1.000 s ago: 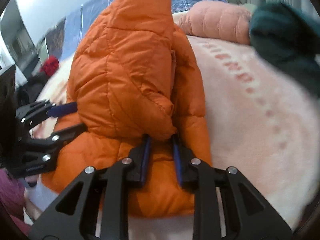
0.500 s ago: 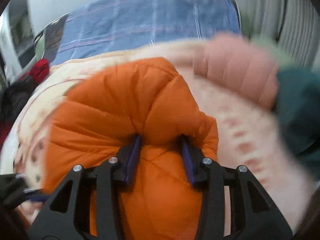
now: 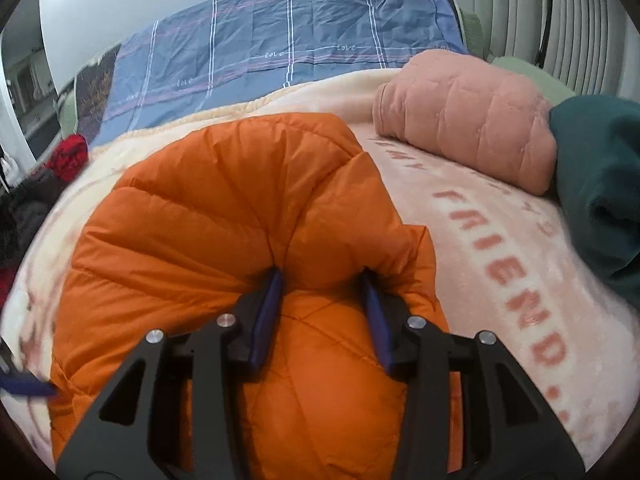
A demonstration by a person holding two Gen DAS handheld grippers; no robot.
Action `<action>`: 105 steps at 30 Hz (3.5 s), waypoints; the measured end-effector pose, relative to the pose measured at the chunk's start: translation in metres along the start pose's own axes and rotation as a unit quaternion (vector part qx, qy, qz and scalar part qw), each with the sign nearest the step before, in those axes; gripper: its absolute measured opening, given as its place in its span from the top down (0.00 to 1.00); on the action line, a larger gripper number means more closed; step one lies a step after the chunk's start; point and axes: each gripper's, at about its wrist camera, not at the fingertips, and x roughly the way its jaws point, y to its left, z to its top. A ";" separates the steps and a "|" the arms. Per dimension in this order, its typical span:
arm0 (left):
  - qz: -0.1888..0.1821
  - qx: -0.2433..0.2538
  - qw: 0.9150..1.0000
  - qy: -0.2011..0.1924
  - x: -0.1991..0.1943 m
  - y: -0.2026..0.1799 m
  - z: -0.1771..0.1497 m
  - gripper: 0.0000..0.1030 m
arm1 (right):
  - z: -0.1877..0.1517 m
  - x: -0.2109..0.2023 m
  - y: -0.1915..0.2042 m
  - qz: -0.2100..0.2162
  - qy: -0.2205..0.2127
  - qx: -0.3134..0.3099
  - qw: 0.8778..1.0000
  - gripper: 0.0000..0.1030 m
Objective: Fold large clothes
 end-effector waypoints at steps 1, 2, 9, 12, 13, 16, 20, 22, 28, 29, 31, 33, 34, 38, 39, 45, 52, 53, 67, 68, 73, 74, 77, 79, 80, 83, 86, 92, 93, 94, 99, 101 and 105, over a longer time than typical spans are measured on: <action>-0.002 -0.015 1.000 -0.016 -0.005 0.006 0.009 0.49 | -0.001 -0.001 -0.003 0.008 0.000 0.007 1.000 0.59; -0.001 -0.035 0.999 -0.031 -0.006 0.013 0.019 0.49 | -0.003 -0.003 -0.005 0.013 -0.001 0.011 1.000 0.59; 0.077 -0.109 0.991 0.033 0.081 0.056 0.060 0.61 | -0.005 -0.005 -0.015 0.038 -0.005 0.039 0.999 0.58; 0.121 -0.067 0.989 0.059 0.105 0.054 0.052 0.60 | -0.004 0.004 -0.026 0.061 0.000 0.067 0.996 0.58; 0.126 -0.058 0.988 0.065 0.111 0.054 0.050 0.60 | -0.005 0.008 -0.028 0.066 0.000 0.073 0.995 0.58; 0.135 -0.048 0.987 0.074 0.119 0.057 0.044 0.60 | -0.006 0.016 -0.030 0.068 0.003 0.080 0.994 0.59; 0.146 -0.039 0.986 0.067 0.114 0.054 0.041 0.60 | -0.004 0.010 -0.016 0.032 -0.003 0.052 0.998 0.58; 0.151 -0.043 0.986 0.062 0.109 0.052 0.043 0.60 | -0.001 0.003 -0.013 0.029 -0.006 0.043 0.999 0.58; 0.159 -0.042 0.985 0.047 0.085 0.039 0.055 0.55 | -0.006 -0.057 -0.045 0.123 -0.011 0.094 0.988 0.27; 0.158 -0.046 0.985 0.046 0.081 0.038 0.057 0.54 | -0.010 -0.065 -0.048 0.128 -0.013 0.092 0.987 0.20; 0.148 -0.056 0.986 0.044 0.071 0.038 0.060 0.47 | -0.023 -0.080 -0.058 0.125 -0.005 0.087 0.988 0.14; 0.119 -0.071 0.990 0.029 0.054 0.035 0.064 0.42 | -0.039 -0.085 -0.072 0.136 0.008 0.108 0.985 0.12; 0.109 -0.074 0.991 0.024 0.050 0.032 0.064 0.41 | -0.047 -0.085 -0.078 0.151 0.018 0.123 0.981 0.12; 0.075 -0.038 0.996 0.039 0.044 0.002 0.057 0.38 | -0.074 -0.073 -0.100 0.223 0.060 0.204 0.951 0.11; 0.083 -0.019 0.995 0.049 0.047 -0.006 0.054 0.32 | -0.080 -0.068 -0.103 0.247 0.073 0.222 0.940 0.11; 0.137 0.056 0.987 0.070 0.071 -0.031 0.038 0.23 | -0.092 -0.058 -0.087 0.299 0.126 0.200 0.925 0.05; 0.133 0.053 0.987 0.079 0.076 -0.023 0.039 0.20 | -0.086 -0.044 -0.064 0.281 0.157 0.167 0.932 0.02; 0.133 0.052 0.987 0.079 0.077 -0.023 0.039 0.20 | -0.085 -0.041 -0.065 0.285 0.158 0.173 0.929 0.02; 0.115 -0.056 0.992 0.018 0.028 0.022 0.051 0.05 | -0.105 -0.044 -0.073 0.324 0.115 0.214 0.914 0.35; 0.115 -0.082 0.990 0.008 0.022 0.034 0.050 0.03 | -0.108 -0.044 -0.074 0.329 0.112 0.215 0.913 0.36; 0.053 -0.217 0.973 0.061 0.047 0.090 0.019 0.01 | -0.115 -0.049 -0.077 0.323 0.107 0.212 0.916 0.35; 0.020 -0.249 0.967 0.054 0.050 0.097 0.011 0.01 | -0.115 -0.050 -0.075 0.318 0.105 0.210 0.918 0.35; -0.071 -0.319 0.943 0.062 0.065 0.111 -0.008 0.01 | -0.120 -0.051 -0.075 0.308 0.100 0.201 0.924 0.34; -0.100 -0.329 0.937 0.067 0.070 0.110 -0.014 0.01 | -0.116 -0.055 -0.062 0.295 0.096 0.187 0.932 0.31; -0.106 -0.321 0.939 0.068 0.070 0.106 -0.014 0.01 | -0.115 -0.057 -0.053 0.291 0.094 0.182 0.934 0.30; -0.129 -0.290 0.944 0.087 0.077 0.087 -0.013 0.01 | -0.118 -0.059 -0.047 0.290 0.092 0.177 0.936 0.28; -0.114 -0.264 0.953 0.091 0.089 0.071 -0.010 0.01 | -0.114 -0.051 -0.044 0.292 0.095 0.182 0.934 0.30; -0.060 -0.167 0.983 0.043 0.072 0.036 0.018 0.27 | -0.098 -0.076 -0.024 0.265 0.052 0.147 0.952 0.64; -0.055 -0.154 0.986 0.036 0.067 0.030 0.023 0.31 | -0.096 -0.081 -0.021 0.263 0.044 0.139 0.954 0.66; -0.049 -0.135 0.989 0.021 0.059 0.022 0.031 0.32 | -0.093 -0.086 -0.018 0.264 0.036 0.134 0.954 0.66; -0.028 -0.090 0.995 -0.024 0.029 0.016 0.086 0.32 | -0.041 -0.104 -0.010 0.284 -0.013 0.116 0.952 0.67; -0.013 -0.082 0.996 -0.040 0.027 0.020 0.122 0.32 | 0.002 -0.101 -0.008 0.288 -0.028 0.096 0.952 0.67; 0.043 -0.071 0.994 -0.068 0.041 0.052 0.199 0.30 | 0.083 -0.062 -0.013 0.314 -0.040 0.097 0.944 0.65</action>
